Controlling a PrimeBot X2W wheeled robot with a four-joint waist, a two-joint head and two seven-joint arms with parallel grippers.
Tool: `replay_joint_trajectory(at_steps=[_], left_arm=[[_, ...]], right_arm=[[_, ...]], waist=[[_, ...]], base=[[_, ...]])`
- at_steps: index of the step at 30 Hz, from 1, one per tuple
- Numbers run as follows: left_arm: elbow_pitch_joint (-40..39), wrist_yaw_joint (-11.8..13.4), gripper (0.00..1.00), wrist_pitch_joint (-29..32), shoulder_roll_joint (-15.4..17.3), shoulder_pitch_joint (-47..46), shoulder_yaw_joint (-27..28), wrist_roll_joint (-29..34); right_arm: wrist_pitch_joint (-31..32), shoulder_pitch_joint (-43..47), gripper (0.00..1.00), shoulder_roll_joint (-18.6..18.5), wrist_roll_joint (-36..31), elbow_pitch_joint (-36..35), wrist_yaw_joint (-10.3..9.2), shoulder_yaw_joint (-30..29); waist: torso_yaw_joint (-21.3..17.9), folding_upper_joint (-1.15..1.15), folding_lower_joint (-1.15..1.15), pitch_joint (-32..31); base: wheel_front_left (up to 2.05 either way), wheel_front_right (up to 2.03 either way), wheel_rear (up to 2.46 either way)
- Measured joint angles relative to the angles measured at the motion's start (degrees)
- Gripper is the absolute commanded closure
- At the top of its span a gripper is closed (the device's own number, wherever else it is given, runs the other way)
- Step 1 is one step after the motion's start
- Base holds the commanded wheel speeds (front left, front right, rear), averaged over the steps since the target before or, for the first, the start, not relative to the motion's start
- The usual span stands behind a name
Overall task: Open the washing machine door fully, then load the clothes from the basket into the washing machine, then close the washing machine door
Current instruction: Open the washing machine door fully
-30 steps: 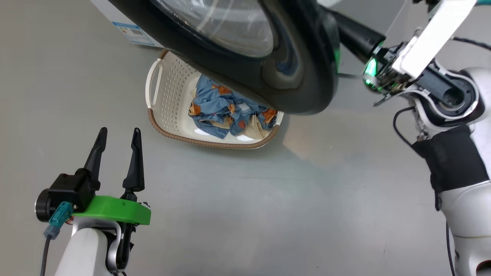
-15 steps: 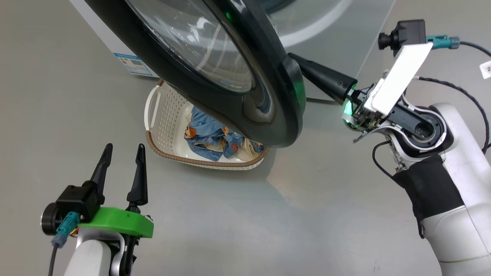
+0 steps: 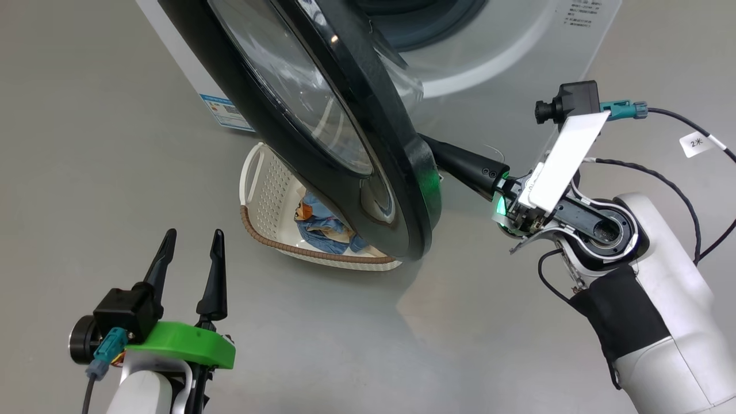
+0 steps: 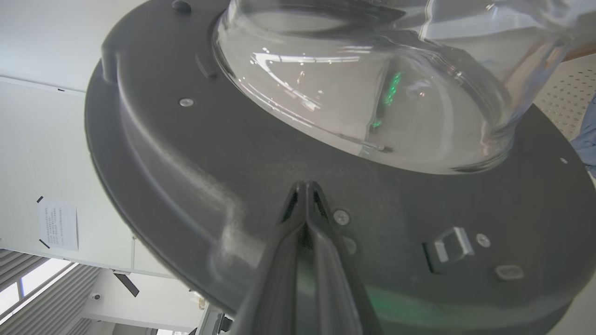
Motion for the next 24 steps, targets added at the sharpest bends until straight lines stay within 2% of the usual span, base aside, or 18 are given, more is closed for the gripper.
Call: replay_joint_trajectory(at_steps=[24], left_arm=[[0.10, 0.00, 0.00, 0.00, -0.25, 1.18, -0.87, -0.75]], right_arm=[[0.74, 2.78, 1.00, 1.97, 0.13, 0.04, 0.00, 4.52]], waist=[[6.76, 0.00, 0.00, -3.12]], base=[[0.00, 0.00, 0.00]])
